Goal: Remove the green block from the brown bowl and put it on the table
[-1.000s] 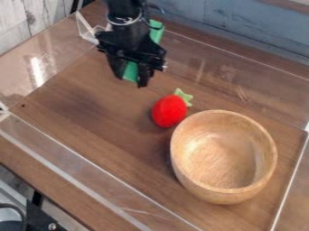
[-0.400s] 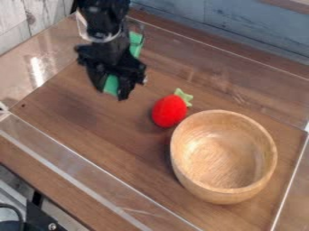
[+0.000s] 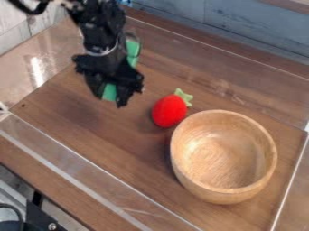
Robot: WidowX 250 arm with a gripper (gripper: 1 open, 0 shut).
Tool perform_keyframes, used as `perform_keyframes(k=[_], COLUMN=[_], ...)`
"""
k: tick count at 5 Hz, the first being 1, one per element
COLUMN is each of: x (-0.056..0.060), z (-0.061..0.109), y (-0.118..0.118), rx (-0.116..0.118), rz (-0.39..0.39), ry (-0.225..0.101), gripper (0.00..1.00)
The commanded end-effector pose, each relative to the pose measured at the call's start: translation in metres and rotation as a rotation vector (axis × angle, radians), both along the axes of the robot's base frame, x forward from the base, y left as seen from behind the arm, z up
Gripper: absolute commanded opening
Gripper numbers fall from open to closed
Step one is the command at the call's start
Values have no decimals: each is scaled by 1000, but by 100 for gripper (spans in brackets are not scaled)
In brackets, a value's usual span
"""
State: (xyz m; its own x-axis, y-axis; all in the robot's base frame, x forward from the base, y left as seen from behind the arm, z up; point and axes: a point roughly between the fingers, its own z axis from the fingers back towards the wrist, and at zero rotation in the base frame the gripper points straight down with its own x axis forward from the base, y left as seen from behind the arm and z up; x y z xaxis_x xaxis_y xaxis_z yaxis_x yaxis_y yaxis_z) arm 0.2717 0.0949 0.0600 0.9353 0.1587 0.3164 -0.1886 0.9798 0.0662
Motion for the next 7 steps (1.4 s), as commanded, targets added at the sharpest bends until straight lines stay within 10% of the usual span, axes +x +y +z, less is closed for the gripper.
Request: perform_keyframes(k=[1, 4, 5, 7], x=[26, 16, 13, 4], z=[13, 26, 11, 9], y=[8, 32, 41, 62], rx=[34, 66, 64, 44], rz=[-44, 14, 40, 115], ry=[-66, -57, -28, -3], gripper=[0, 0, 100, 100])
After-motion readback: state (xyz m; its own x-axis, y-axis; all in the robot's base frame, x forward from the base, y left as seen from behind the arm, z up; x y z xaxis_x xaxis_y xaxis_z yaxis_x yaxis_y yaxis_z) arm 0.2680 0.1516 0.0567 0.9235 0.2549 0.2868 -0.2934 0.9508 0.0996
